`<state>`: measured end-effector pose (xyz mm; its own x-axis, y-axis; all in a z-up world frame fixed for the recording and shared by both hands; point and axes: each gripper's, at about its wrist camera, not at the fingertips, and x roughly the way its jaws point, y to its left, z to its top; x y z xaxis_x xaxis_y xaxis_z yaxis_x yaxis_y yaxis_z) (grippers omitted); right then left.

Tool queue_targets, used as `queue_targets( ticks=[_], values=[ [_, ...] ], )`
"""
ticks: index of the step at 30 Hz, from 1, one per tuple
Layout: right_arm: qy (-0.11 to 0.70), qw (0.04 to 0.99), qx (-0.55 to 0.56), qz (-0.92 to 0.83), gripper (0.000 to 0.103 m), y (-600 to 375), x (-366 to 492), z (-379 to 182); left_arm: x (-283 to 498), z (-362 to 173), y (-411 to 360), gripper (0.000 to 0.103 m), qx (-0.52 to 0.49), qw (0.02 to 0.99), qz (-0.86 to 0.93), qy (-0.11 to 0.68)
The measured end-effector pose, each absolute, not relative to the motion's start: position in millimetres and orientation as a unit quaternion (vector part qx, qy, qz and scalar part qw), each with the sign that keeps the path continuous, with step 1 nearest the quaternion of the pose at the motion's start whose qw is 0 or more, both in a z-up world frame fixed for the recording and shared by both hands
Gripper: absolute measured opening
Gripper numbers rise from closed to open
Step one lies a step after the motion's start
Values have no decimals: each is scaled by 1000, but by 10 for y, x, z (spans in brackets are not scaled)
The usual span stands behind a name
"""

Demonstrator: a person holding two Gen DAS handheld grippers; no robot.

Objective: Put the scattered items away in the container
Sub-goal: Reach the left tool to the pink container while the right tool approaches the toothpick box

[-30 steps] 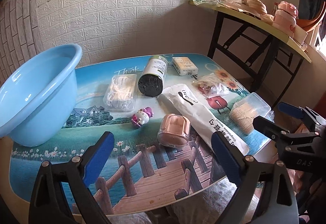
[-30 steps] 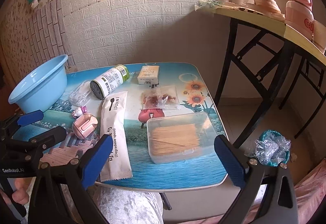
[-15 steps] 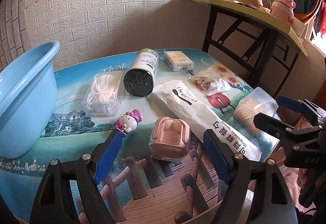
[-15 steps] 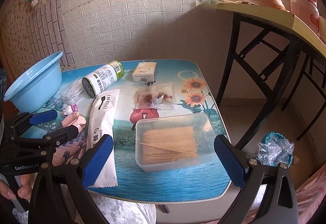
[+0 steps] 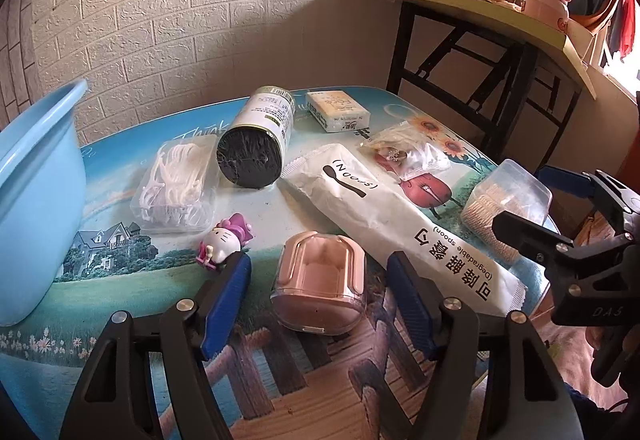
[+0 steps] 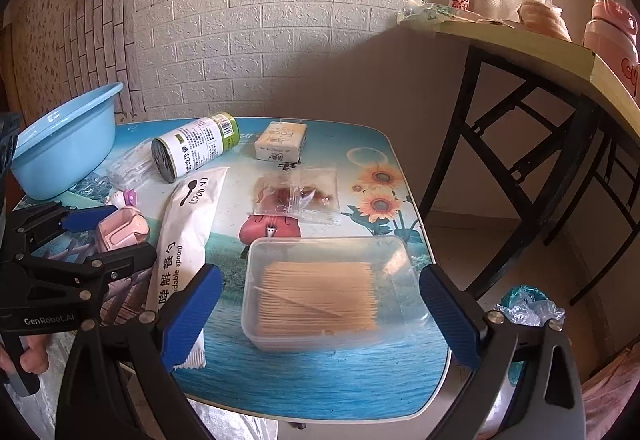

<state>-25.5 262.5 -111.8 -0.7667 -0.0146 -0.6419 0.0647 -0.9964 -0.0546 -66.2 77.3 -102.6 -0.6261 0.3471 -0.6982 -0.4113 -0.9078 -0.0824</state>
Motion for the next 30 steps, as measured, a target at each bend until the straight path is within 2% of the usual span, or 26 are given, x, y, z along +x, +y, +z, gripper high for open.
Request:
queue_targets(
  ticks=[2,5,16,30],
  values=[
    [43,15,345,-937,100,2653,-276,-1149,-662,-1027,780,66,-376,213,901,42],
    [29,21,348,-937,100,2742,-288,-1210,-637,-1028,796,56,-372,220,901,44],
    [66,73,314,-944,100,2697,-301,-1226,-603,-1013,849,55,-365,230,900,51],
    [50,82,322,-942,99,2745,-362,-1316,-615,-1043,949,56,-359,231,901,69]
  ],
)
